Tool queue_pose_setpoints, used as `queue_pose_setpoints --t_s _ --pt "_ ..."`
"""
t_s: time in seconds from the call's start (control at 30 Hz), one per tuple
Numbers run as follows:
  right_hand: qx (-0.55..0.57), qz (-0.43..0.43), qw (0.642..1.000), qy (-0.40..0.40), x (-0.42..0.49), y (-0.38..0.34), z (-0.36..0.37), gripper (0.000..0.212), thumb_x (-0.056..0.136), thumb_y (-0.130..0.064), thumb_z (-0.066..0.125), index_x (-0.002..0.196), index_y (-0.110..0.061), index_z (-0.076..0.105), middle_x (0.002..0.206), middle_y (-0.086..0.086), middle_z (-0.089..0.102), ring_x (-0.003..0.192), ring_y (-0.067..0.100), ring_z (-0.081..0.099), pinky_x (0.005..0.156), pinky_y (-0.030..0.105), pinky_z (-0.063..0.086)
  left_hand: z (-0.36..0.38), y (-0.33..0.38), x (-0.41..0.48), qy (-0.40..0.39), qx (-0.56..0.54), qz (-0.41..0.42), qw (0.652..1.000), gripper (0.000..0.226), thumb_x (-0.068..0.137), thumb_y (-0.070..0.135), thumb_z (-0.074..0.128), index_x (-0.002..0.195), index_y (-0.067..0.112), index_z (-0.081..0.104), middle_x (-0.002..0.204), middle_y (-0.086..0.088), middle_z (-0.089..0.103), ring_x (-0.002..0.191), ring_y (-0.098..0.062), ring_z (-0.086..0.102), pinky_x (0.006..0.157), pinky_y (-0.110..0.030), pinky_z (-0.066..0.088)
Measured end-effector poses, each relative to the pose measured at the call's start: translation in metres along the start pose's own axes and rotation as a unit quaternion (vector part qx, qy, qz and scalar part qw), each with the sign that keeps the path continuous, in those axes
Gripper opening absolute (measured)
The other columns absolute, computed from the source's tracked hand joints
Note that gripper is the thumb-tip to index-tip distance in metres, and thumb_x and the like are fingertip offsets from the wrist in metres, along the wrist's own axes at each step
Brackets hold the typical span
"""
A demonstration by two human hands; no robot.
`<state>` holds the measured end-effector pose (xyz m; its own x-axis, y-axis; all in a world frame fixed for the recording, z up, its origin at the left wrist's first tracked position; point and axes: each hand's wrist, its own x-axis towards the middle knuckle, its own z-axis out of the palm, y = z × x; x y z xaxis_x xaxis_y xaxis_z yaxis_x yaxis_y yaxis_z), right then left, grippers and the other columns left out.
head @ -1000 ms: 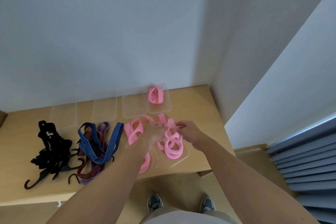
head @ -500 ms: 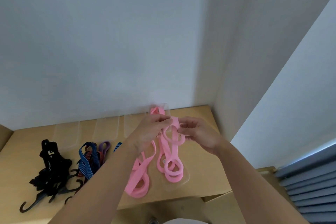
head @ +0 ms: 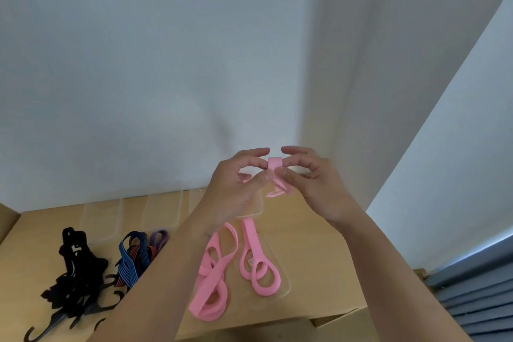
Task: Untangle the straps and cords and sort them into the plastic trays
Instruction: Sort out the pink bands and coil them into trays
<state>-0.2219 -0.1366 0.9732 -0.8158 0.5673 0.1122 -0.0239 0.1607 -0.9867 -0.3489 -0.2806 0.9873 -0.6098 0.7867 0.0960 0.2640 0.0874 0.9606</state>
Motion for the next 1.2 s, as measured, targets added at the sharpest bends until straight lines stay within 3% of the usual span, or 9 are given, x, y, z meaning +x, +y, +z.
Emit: queue_pose_setpoints --t_s 0.13,0.27,0.33,0.47,0.53,0.7,0.87,1.1,1.2 --pt "-0.01 -0.032 0.999 -0.004 0.004 -0.023 -0.006 0.009 0.096 -0.012 0.067 0.097 -0.012 0.076 0.104 0.0 0.076 0.097 0.018 0.072 0.088 0.04 0.057 0.002 0.014 0.006 0.011 0.01 0.04 0.999 0.012 0.092 0.021 0.072 0.1 0.014 0.077 0.121 0.011 0.074 0.115 -0.014 0.068 0.104 -0.053 0.049" --pt "-0.031 -0.057 0.998 0.018 0.005 -0.035 -0.008 0.01 0.096 -0.012 0.066 0.09 -0.013 0.075 0.076 -0.009 0.074 0.069 0.008 0.063 0.067 0.022 0.048 0.005 0.027 0.009 0.035 -0.026 0.042 0.998 0.013 0.094 0.01 0.071 0.106 0.008 0.077 0.107 0.0 0.078 0.102 -0.017 0.073 0.092 -0.041 0.057" --pt "-0.029 -0.065 0.997 0.032 0.004 -0.039 -0.008 0.006 0.094 -0.015 0.07 0.089 -0.012 0.072 0.076 -0.006 0.074 0.068 0.009 0.063 0.065 0.022 0.046 0.006 0.031 0.011 0.05 -0.022 0.046 0.997 0.013 0.095 0.01 0.071 0.106 0.008 0.077 0.101 -0.002 0.079 0.094 -0.016 0.074 0.086 -0.035 0.056" --pt "0.01 -0.071 0.996 0.054 0.003 -0.044 -0.009 0.01 0.092 -0.015 0.073 0.097 -0.014 0.065 0.091 0.01 0.075 0.085 0.032 0.071 0.073 0.046 0.056 0.007 0.039 0.009 0.056 -0.041 0.055 0.996 0.012 0.094 0.011 0.072 0.105 0.006 0.075 0.101 -0.007 0.077 0.091 -0.027 0.076 0.082 -0.045 0.063" --pt "0.013 -0.07 0.996 0.051 0.002 -0.047 -0.01 0.018 0.092 -0.017 0.073 0.109 -0.017 0.065 0.091 0.01 0.076 0.088 0.034 0.072 0.079 0.05 0.057 0.007 0.044 0.006 0.064 -0.055 0.065 0.994 0.011 0.093 0.008 0.073 0.103 0.004 0.072 0.099 -0.007 0.076 0.089 -0.025 0.075 0.072 -0.035 0.062" --pt "-0.022 -0.101 0.994 0.027 0.0 -0.055 -0.01 0.016 0.096 -0.014 0.067 0.111 -0.011 0.071 0.091 0.008 0.077 0.085 0.018 0.075 0.074 0.031 0.058 0.004 0.052 0.002 0.071 -0.042 0.072 0.994 0.026 0.093 0.014 0.074 0.118 0.013 0.07 0.098 -0.004 0.077 0.086 -0.02 0.075 0.071 -0.031 0.062" --pt "-0.039 -0.112 0.993 0.018 -0.001 -0.062 -0.007 0.01 0.098 -0.013 0.064 0.097 -0.007 0.072 0.085 0.001 0.076 0.075 0.01 0.071 0.068 0.019 0.05 0.004 0.054 0.0 0.083 -0.022 0.096 0.992 0.013 0.096 0.008 0.069 0.108 0.005 0.074 0.098 -0.004 0.076 0.084 -0.018 0.074 0.067 -0.023 0.058" --pt "-0.063 -0.107 0.992 0.024 0.0 -0.065 -0.004 0.006 0.098 -0.016 0.065 0.098 -0.016 0.071 0.09 -0.002 0.076 0.085 0.027 0.07 0.08 0.05 0.056 0.005 0.059 -0.004 0.087 -0.036 0.11 0.989 0.01 0.094 0.004 0.07 0.104 0.004 0.072 0.096 -0.001 0.074 0.077 -0.012 0.071 0.062 -0.016 0.053" --pt "-0.052 -0.109 0.993 0.015 -0.001 -0.069 -0.005 0.005 0.097 -0.015 0.066 0.097 -0.016 0.071 0.091 0.0 0.076 0.087 0.031 0.07 0.081 0.055 0.056 0.005 0.06 -0.004 0.085 -0.047 0.115 0.989 0.01 0.093 0.003 0.071 0.102 0.005 0.072 0.096 0.0 0.074 0.077 -0.012 0.071 0.062 -0.016 0.054"
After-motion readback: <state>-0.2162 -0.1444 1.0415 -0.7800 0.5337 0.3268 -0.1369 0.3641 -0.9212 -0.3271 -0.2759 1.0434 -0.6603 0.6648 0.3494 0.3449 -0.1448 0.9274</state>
